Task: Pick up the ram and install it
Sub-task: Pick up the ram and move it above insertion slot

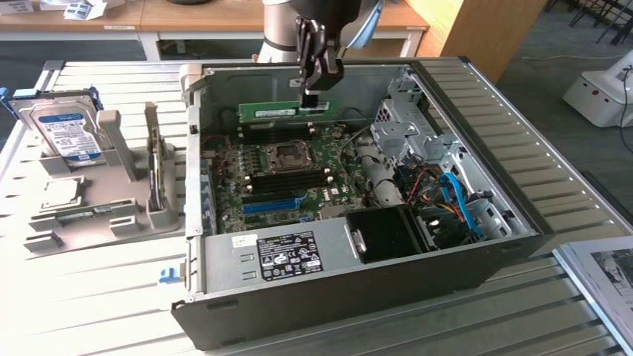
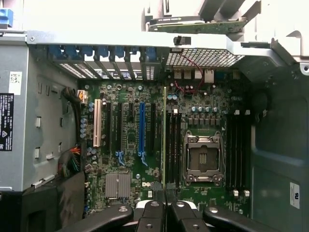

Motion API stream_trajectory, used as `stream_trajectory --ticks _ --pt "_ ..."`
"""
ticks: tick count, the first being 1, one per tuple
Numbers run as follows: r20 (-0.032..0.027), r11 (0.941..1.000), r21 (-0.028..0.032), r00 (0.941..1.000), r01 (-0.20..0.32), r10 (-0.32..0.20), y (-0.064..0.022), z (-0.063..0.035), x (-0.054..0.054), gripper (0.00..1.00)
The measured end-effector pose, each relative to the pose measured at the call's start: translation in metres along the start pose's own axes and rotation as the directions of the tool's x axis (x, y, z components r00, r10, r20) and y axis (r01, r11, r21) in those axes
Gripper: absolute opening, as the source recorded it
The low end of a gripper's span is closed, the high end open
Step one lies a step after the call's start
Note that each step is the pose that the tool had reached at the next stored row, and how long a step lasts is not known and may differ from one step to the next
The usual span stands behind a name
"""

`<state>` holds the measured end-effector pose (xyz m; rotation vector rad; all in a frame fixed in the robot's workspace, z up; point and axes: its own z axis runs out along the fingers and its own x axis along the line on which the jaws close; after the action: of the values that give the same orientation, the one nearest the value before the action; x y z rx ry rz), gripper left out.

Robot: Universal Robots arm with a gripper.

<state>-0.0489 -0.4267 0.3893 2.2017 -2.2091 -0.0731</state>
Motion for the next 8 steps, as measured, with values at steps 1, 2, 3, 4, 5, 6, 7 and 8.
stream_trajectory --ticks 1,2,3,4,5,6,7,8 --pt "0.0000 1.0000 0.0000 1.0000 0.000 0.000 -0.0009 0.0000 0.0000 0.12" --pt "0.0001 1.0000 0.0001 1.0000 -0.001 0.001 -0.0017 0.0001 0.0000 0.12" --pt "0.0000 1.0000 0.0000 1.0000 -0.002 0.002 -0.0025 0.0001 0.0000 0.12" --pt "0.0000 1.0000 0.0000 1.0000 -0.002 0.002 -0.0028 0.0001 0.0000 0.12" --pt "0.0000 1.0000 -0.0001 1.0000 -0.002 0.002 -0.0028 0.0001 0.0000 0.12" --pt "0.0000 1.0000 0.0000 1.0000 -0.002 0.002 -0.0028 0.0002 0.0000 0.12" --pt "0.0001 1.0000 0.0000 1.0000 -0.002 0.002 -0.0028 0.0002 0.0000 0.12" --pt "0.0001 1.0000 0.0000 1.0000 -0.002 0.002 -0.0028 0.0002 0.0000 0.12"
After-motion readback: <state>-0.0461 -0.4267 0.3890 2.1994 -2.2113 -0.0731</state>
